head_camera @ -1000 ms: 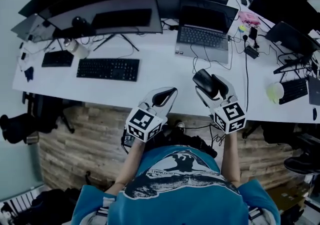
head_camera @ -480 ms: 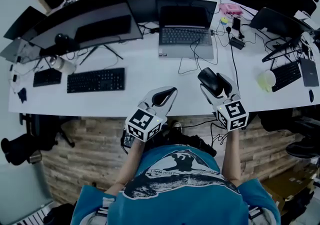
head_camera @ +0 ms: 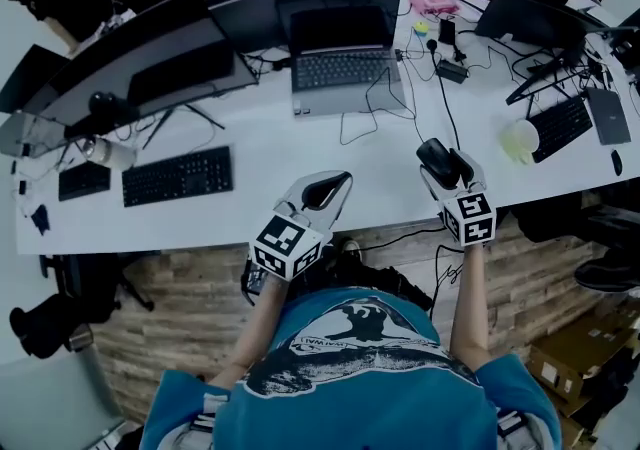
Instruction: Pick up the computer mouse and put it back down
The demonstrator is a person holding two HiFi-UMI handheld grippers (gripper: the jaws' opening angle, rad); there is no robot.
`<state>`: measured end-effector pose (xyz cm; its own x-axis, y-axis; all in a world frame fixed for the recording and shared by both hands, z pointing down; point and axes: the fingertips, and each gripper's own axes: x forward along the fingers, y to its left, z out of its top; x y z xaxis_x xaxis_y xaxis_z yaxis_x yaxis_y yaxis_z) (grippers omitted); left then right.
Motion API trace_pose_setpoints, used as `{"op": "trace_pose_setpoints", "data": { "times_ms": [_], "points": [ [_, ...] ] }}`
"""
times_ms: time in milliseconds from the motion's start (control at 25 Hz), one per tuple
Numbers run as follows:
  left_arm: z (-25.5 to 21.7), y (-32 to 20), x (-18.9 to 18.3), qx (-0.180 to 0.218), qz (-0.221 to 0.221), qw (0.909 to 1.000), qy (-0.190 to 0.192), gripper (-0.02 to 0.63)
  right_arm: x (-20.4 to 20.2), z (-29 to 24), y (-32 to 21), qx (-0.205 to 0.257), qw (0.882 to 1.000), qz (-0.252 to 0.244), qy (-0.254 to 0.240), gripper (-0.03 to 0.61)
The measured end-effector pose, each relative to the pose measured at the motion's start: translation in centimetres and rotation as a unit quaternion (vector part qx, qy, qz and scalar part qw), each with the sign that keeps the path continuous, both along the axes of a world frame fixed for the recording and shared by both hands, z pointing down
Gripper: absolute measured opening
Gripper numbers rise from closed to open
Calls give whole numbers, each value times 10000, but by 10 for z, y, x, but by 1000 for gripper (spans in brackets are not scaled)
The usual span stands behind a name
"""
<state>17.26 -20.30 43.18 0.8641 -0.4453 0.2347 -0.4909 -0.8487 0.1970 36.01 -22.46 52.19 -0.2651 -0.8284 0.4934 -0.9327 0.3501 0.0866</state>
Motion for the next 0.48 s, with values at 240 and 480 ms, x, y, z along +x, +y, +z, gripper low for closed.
{"op": "trace_pose_setpoints", "data": {
  "times_ms": [240,480],
  "points": [
    [6,4,9,-71,108,9999,-111,15,35,55,9,-445,9979,463,-117,308],
    [12,8,4,-129,47,9996,-247,16,52,116,26,-1011,9902,891,-367,308]
  ]
}}
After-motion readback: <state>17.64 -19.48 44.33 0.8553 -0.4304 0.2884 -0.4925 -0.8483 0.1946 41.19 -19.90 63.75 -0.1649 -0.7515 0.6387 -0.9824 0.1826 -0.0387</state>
